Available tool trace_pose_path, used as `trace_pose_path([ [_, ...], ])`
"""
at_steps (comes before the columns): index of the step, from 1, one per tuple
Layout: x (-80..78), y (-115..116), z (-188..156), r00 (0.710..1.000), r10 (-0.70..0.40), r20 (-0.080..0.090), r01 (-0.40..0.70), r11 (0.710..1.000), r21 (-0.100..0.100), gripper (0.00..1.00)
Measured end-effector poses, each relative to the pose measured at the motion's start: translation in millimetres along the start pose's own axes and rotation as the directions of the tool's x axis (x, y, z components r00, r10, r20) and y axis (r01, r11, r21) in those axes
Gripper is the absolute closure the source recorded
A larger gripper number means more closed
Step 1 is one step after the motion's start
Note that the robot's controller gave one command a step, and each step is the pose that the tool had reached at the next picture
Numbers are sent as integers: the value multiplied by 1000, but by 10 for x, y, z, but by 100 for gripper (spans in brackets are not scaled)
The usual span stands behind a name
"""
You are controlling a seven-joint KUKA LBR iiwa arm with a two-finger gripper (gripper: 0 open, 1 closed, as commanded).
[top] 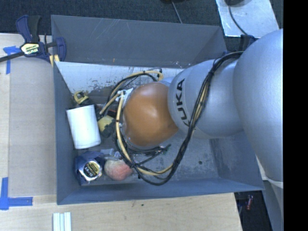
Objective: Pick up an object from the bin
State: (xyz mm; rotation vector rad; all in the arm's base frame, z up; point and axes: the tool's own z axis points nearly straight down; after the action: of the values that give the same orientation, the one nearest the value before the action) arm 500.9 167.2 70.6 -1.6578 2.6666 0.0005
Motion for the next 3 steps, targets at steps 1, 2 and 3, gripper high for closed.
trace_pose_path([
  [1,0,0,0,1000,1,0,-1,1000,0,100],
  [2,6,6,-89,1000,3,-1,-3,1000,-2,100],
  [3,-1,-6,-303,1000,3,2,-3,1000,1,100],
])
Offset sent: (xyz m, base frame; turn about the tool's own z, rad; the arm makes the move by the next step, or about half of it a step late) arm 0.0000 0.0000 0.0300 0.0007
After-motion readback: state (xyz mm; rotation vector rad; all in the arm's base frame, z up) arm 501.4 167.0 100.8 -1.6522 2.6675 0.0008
